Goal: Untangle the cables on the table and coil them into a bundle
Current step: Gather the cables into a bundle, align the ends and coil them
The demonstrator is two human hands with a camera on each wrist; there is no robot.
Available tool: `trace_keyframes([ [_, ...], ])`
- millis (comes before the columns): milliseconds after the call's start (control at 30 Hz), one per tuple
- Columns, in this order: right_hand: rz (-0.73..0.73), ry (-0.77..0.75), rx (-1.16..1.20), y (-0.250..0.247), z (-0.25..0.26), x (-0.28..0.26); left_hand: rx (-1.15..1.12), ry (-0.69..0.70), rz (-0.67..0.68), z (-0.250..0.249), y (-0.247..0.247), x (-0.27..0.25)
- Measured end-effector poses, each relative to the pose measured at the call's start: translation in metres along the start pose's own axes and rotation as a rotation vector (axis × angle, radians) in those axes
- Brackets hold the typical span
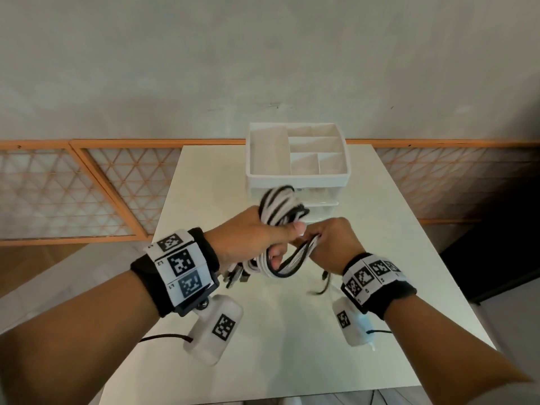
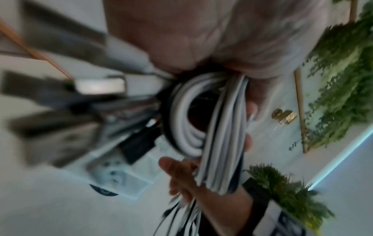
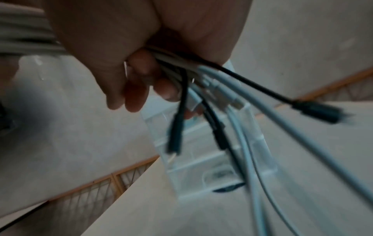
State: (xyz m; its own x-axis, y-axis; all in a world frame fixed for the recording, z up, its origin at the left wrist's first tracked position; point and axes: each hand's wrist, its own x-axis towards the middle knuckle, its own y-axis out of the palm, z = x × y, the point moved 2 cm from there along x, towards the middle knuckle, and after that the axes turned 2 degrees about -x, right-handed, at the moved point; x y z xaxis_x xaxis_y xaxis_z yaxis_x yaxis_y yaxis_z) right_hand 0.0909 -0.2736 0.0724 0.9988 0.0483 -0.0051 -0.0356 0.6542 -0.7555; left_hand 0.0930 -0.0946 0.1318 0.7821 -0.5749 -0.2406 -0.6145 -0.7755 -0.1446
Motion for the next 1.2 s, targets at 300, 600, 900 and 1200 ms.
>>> trace_keyframes([
  [300, -0.182, -0.047, -0.207, -0.025, 0.033, 0.01, 0.211, -0.08, -0.208, 0.013, 0.016, 0.013],
  [600, -0.22, -0.222, -0.112, -0.025, 0.038, 0.012, 0.195, -0.007, -0.3, 0.011, 0.012, 0.018],
  [900, -0.121, -0.161, 0.407, -0.049, 0.003, 0.004, 0.107, 0.12, -0.478, 0.005, -0.022, 0.014],
  [1200, -0.386, -0.366, 0.414, -0.005, 0.049, -0.014, 0.014, 0.157, -0.484, 0.007, -0.001, 0.023],
])
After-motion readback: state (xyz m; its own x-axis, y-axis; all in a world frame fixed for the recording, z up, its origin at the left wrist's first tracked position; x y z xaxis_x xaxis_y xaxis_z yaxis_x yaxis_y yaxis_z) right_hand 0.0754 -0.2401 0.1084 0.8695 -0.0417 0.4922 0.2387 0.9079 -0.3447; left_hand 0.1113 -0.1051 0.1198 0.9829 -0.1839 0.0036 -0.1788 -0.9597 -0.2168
